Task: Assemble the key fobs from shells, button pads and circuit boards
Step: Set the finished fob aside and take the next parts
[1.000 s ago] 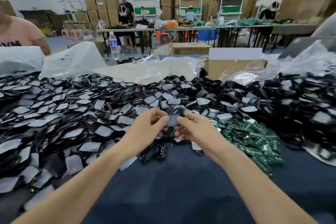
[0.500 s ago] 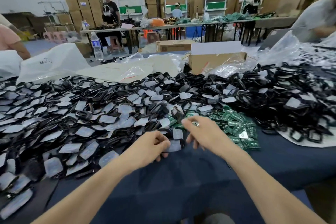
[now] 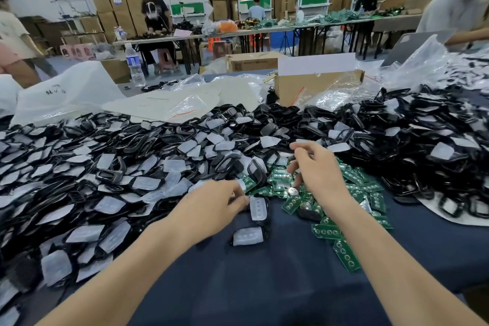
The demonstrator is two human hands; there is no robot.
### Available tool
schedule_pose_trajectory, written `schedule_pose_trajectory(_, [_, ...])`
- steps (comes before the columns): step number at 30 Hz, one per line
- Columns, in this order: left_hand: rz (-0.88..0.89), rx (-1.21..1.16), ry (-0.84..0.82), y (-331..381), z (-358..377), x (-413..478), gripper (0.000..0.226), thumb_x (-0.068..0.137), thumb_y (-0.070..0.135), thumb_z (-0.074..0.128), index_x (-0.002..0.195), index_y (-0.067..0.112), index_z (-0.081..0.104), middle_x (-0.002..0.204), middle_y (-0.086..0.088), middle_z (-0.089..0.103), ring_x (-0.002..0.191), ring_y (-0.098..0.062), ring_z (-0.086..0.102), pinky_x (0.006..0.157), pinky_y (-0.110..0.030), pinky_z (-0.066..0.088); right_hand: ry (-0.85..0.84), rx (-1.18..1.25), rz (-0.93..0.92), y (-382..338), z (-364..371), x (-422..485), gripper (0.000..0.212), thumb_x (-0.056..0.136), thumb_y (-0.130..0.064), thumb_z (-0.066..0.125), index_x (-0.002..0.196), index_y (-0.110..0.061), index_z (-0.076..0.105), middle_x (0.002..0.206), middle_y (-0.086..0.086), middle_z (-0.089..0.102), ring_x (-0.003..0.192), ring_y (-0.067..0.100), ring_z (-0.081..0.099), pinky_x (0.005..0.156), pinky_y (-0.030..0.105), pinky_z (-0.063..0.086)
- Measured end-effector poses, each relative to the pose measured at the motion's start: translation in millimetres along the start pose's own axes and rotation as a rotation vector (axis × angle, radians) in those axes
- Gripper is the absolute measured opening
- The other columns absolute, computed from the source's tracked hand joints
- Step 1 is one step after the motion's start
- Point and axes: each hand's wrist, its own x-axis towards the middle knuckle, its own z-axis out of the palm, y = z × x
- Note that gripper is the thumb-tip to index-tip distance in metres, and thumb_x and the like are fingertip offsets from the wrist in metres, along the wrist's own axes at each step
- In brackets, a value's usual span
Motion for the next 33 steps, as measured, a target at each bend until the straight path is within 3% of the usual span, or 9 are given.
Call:
schedule_pose_trajectory(5, [0.071, 0.005, 0.11, 23.4, 6.1, 49.4, 0.022, 0.103, 0.042, 0.046, 0.116, 0.029, 0.059, 0.105, 0.004, 0.069, 0.096, -0.019, 0.064, 0.082, -0.039, 0.054, 0.159, 0.194, 0.037, 2.7, -1.7, 18.7, 0.023, 0.104, -0.016, 0.042, 0.106, -0.029, 0.061, 0.062, -0.008, 0.069, 0.042, 0.011, 0.053, 0.038, 0.018, 0.036])
schedule_pose_trajectory(9, [0.177, 0.107, 0.18, 46.2, 25.8, 81.5, 0.042, 0.104, 0.044, 0.045, 0.137, 0.02, 0.052, 0.125, -0.003, 0.058, 0.118, -0.024, 0.053, 0.091, -0.039, 0.047, 0.246, 0.235, 0.049, 6.1, -1.5, 30.2, 0.024, 0.103, -0.014, 0.041, 0.107, -0.026, 0.062, 0.069, -0.003, 0.069, 0.042, 0.011, 0.055, 0.041, 0.02, 0.037])
schedule_pose_trajectory(13, [0.231, 0.255, 0.201, 49.7, 46.7, 97.1, 0.043, 0.103, 0.045, 0.047, 0.134, 0.016, 0.053, 0.128, -0.006, 0.055, 0.122, -0.026, 0.046, 0.096, -0.036, 0.04, 0.269, 0.208, 0.049, 11.6, -5.3, 39.5, 0.026, 0.102, -0.014, 0.041, 0.104, -0.029, 0.061, 0.077, -0.002, 0.069, 0.045, 0.01, 0.057, 0.047, 0.024, 0.038])
schedule_pose_trajectory(17, [0.287, 0.202, 0.289, 41.4, 52.1, 100.5, 0.033, 0.102, 0.045, 0.05, 0.124, 0.02, 0.055, 0.12, 0.003, 0.058, 0.116, -0.019, 0.049, 0.093, -0.029, 0.04, 0.267, 0.166, 0.06, 15.8, -6.2, 51.0, 0.026, 0.103, -0.015, 0.04, 0.108, -0.029, 0.061, 0.081, -0.001, 0.069, 0.049, 0.008, 0.059, 0.051, 0.025, 0.04])
schedule_pose_trajectory(22, [0.144, -0.359, 0.31, 25.0, 41.8, 96.7, 0.007, 0.101, 0.039, 0.053, 0.108, 0.04, 0.05, 0.089, 0.019, 0.054, 0.083, 0.002, 0.052, 0.062, -0.014, 0.038, 0.219, 0.047, 0.017, 13.6, 4.2, 73.1, 0.023, 0.102, -0.016, 0.043, 0.109, -0.031, 0.059, 0.086, -0.004, 0.067, 0.054, 0.007, 0.057, 0.049, 0.025, 0.04])
schedule_pose_trajectory(24, [0.112, -0.609, 0.365, 18.2, 37.6, 95.0, 0.01, 0.101, 0.036, 0.054, 0.11, 0.041, 0.054, 0.083, 0.015, 0.061, 0.076, 0.004, 0.056, 0.061, -0.013, 0.043, 0.199, -0.064, -0.027, 14.1, 8.9, 83.9, 0.022, 0.102, -0.017, 0.044, 0.109, -0.03, 0.06, 0.082, -0.005, 0.065, 0.052, 0.008, 0.051, 0.047, 0.027, 0.038])
schedule_pose_trajectory(27, [0.069, -0.906, 0.489, 4.3, 31.6, 92.4, 0.009, 0.101, 0.035, 0.056, 0.108, 0.041, 0.059, 0.088, 0.012, 0.066, 0.068, -0.004, 0.059, 0.061, -0.024, 0.05, 0.143, -0.268, -0.1, 14.4, 15.2, 105.2, 0.022, 0.104, -0.018, 0.044, 0.117, -0.027, 0.06, 0.089, -0.003, 0.065, 0.044, 0.003, 0.041, 0.045, 0.021, 0.033])
schedule_pose_trajectory(30, [-0.039, -1.138, 0.597, -15.7, 30.9, 94.2, 0.01, 0.099, 0.034, 0.06, 0.109, 0.033, 0.061, 0.091, 0.011, 0.07, 0.08, -0.007, 0.067, 0.071, -0.024, 0.053, 0.085, -0.46, -0.145, 11.9, 23.9, 134.2, 0.027, 0.103, -0.019, 0.045, 0.125, -0.024, 0.06, 0.114, 0.002, 0.063, 0.064, 0.01, 0.05, 0.058, 0.026, 0.037])
schedule_pose_trajectory(33, [-0.118, -1.345, 0.621, -32.0, 29.8, 98.4, 0.013, 0.097, 0.034, 0.064, 0.108, 0.028, 0.062, 0.087, 0.012, 0.072, 0.079, -0.006, 0.069, 0.069, -0.023, 0.054, 0.032, -0.595, -0.155, 8.8, 38.7, 164.7, 0.033, 0.103, -0.019, 0.045, 0.133, -0.018, 0.059, 0.12, 0.013, 0.063, 0.087, 0.024, 0.058, 0.071, 0.033, 0.044])
